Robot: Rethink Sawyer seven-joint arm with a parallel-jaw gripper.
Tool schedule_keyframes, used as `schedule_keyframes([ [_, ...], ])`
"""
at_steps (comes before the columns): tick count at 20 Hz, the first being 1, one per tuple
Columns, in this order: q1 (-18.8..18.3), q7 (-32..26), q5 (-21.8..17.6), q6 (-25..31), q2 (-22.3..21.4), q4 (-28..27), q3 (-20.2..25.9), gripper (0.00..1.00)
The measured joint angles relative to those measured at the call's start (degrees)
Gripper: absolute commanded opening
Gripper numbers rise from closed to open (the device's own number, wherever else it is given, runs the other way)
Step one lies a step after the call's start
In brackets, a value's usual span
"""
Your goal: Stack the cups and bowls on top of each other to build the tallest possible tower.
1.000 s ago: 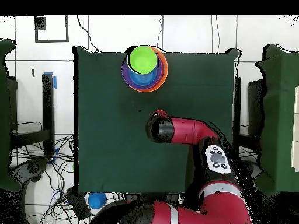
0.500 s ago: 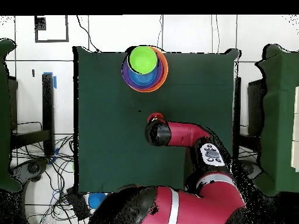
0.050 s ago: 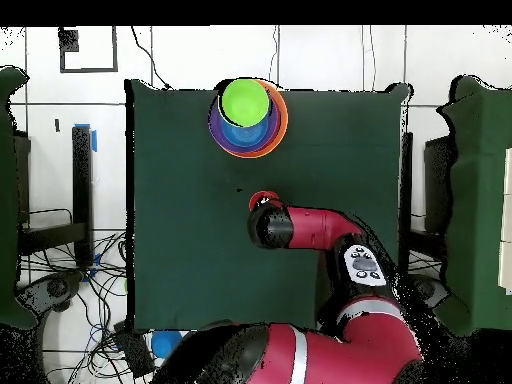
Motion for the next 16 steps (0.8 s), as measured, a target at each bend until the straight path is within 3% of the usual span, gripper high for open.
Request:
schedule_keyframes([
  [9,-1.3,0.0,0.6,3.3,-4.9,1.2,2.7,0.00],
  [16,-1.3,0.0,3.1,15.6,-10.4,0.0,4.5,0.00],
])
